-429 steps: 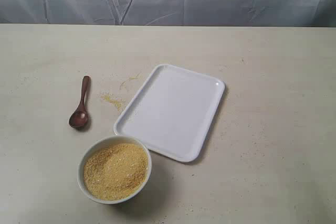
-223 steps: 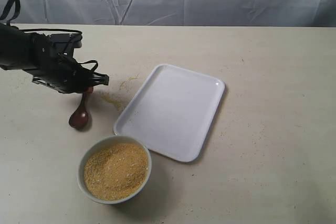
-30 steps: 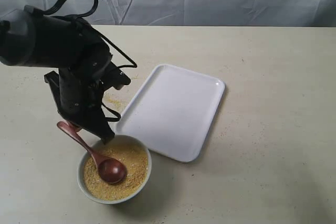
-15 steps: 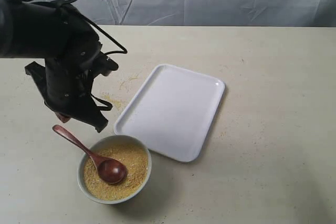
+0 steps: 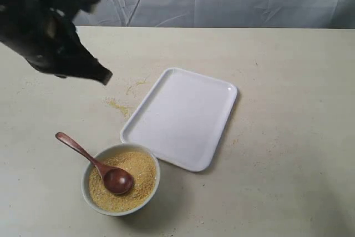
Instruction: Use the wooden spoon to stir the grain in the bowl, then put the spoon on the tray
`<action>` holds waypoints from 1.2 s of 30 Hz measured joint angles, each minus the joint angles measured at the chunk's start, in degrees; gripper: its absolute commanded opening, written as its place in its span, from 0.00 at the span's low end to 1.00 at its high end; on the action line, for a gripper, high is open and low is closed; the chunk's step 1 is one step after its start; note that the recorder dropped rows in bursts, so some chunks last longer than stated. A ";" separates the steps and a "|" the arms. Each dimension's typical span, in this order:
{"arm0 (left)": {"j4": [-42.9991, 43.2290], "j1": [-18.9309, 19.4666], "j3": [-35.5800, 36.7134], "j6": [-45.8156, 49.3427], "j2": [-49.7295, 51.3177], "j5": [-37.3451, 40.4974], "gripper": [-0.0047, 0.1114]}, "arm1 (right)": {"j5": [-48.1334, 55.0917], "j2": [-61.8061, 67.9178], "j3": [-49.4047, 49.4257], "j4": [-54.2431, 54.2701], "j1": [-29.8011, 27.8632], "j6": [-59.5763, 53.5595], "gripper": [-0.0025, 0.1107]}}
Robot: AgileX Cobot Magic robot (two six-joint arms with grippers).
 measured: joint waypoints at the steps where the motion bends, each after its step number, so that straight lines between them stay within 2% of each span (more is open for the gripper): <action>1: -1.85 1.09 0.98 -0.16 -3.04 -1.96 0.04 | 0.00 0.00 0.00 0.00 0.00 0.00 0.02; 5: -10.54 6.60 6.84 -0.74 -13.62 -10.00 0.04 | 0.00 0.00 0.00 0.00 0.00 0.00 0.02; 9: -18.13 10.45 17.82 -5.99 -22.65 -22.18 0.04 | 0.00 0.00 0.00 0.00 0.00 0.00 0.02; 14: -25.82 10.81 35.46 -16.78 -31.69 -39.97 0.04 | 0.00 0.00 0.00 0.00 0.00 0.00 0.02; 19: -33.75 10.81 49.10 -19.92 -35.67 -51.25 0.04 | 0.00 0.00 0.00 0.00 0.00 0.00 0.02; 25: -37.03 10.82 57.34 -21.34 -39.83 -58.77 0.04 | 0.00 0.00 0.00 0.00 0.00 0.00 0.02; 28: -32.13 10.93 58.05 -20.74 -41.63 -64.59 0.04 | 0.00 0.00 0.00 0.00 0.00 0.00 0.02; 29: -32.01 11.07 57.62 -18.96 -41.60 -65.66 0.04 | 0.00 0.00 0.00 0.00 0.00 0.00 0.02; 32: -38.91 11.16 51.90 0.18 -41.42 -62.45 0.04 | 0.00 0.00 0.00 0.00 0.00 0.00 0.02; 34: -46.97 11.61 46.82 16.24 -39.77 -57.67 0.04 | 0.00 0.00 0.00 0.00 0.00 0.00 0.02; 35: -54.41 13.18 41.94 29.66 -37.01 -53.17 0.04 | 0.00 0.00 0.00 0.00 0.00 0.00 0.02; 36: -58.57 15.51 37.65 38.23 -33.72 -49.22 0.04 | 0.00 0.00 0.00 0.00 0.00 0.00 0.02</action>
